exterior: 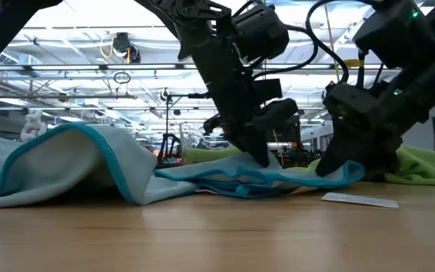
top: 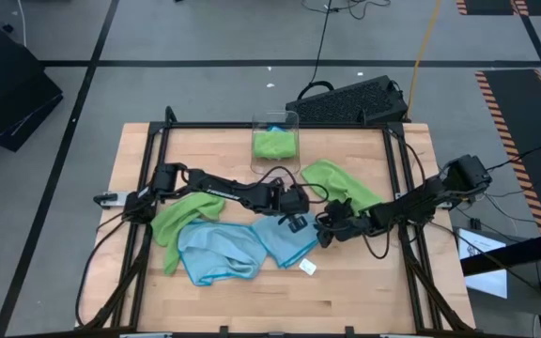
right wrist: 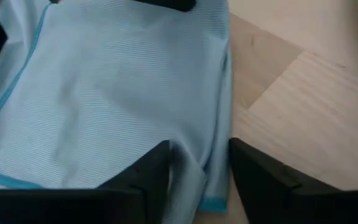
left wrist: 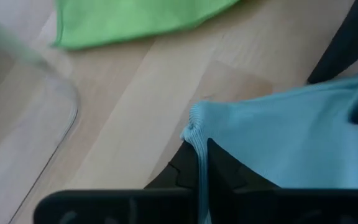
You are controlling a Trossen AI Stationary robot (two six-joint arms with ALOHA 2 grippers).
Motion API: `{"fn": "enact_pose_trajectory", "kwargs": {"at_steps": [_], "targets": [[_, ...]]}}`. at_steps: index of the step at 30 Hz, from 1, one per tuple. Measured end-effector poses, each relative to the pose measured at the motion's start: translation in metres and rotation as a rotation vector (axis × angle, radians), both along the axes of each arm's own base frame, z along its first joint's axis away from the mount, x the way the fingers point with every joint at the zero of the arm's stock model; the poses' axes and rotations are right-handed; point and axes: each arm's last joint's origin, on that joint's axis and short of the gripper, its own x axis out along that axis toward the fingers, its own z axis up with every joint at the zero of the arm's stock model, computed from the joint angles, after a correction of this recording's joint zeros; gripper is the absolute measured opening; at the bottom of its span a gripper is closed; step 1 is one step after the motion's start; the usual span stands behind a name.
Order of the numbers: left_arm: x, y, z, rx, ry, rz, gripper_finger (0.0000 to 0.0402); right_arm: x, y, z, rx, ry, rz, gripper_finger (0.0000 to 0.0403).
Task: Fold microfiber towels
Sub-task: Fold the right blue towel
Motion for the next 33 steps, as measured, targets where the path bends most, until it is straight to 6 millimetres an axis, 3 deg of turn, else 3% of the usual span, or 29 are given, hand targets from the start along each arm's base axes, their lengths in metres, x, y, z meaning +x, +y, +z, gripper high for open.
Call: {"fn": "enact_pose_trajectory", "kwargs": {"at_steps": [8, 13, 16, 23, 33], "targets": [[0.005, -0.011, 0.015, -0.023, -0.080, -0.135, 0.0016, -0.002, -0.001, -0.004, -0.080, 0.026, 0.035, 0.0049], [0.000, -0.023, 0.034, 0.000, -0.097, -0.207, 0.0006, -0.001, 0.001, 0.002, -0.108, 0.013, 0.120, 0.0032], [-0.003, -0.032, 0.046, 0.018, -0.110, -0.252, 0.0014, -0.003, 0.004, 0.010, -0.096, 0.007, 0.227, 0.0055], [-0.009, -0.048, 0.070, 0.068, -0.163, -0.349, 0.0010, -0.014, 0.004, 0.045, -0.099, -0.085, 0.375, 0.0155], [-0.010, -0.060, 0.072, 0.037, -0.171, -0.444, 0.0021, -0.024, -0.001, 0.081, -0.326, -0.240, 0.422, 0.0255]]}}
